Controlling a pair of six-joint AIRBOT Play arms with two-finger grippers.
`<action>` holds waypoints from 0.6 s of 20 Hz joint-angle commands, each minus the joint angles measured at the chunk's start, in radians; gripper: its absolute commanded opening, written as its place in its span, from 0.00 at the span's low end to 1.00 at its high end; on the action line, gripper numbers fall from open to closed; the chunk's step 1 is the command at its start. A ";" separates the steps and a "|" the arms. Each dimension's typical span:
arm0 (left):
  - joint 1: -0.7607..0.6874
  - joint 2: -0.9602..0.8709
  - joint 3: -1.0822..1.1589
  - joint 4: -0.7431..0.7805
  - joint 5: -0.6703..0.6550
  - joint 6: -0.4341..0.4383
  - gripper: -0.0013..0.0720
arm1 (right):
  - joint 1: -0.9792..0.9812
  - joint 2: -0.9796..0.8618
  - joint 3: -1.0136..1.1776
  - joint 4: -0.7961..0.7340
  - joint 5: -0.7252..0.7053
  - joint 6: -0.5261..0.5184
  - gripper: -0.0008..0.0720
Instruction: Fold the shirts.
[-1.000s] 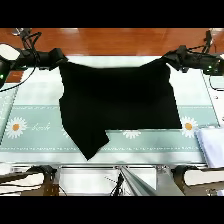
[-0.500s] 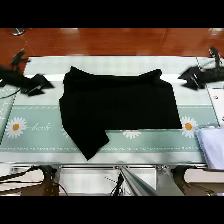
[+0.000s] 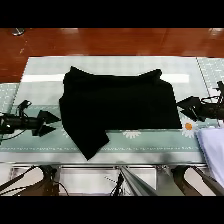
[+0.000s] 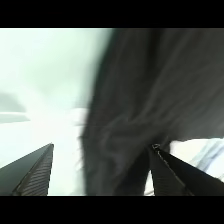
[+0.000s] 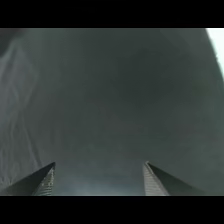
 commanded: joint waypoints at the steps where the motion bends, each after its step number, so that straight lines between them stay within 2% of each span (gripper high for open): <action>1: -0.048 0.010 -0.111 -0.162 0.098 0.082 0.98 | -0.005 0.050 -0.051 0.049 0.008 -0.012 0.87; 9: -0.230 -0.010 -0.114 -0.165 0.226 0.090 0.96 | -0.028 0.050 -0.036 0.038 -0.001 0.010 0.87; 10: -0.237 -0.015 -0.109 -0.165 0.225 0.132 0.57 | -0.069 0.050 -0.014 -0.001 -0.011 0.042 0.87; 11: -0.227 -0.015 -0.104 -0.161 0.223 0.147 0.07 | -0.118 0.050 0.006 -0.051 -0.017 0.073 0.87; 12: -0.207 -0.015 -0.094 -0.162 0.210 0.146 0.05 | -0.173 0.050 0.016 -0.111 -0.017 0.098 0.87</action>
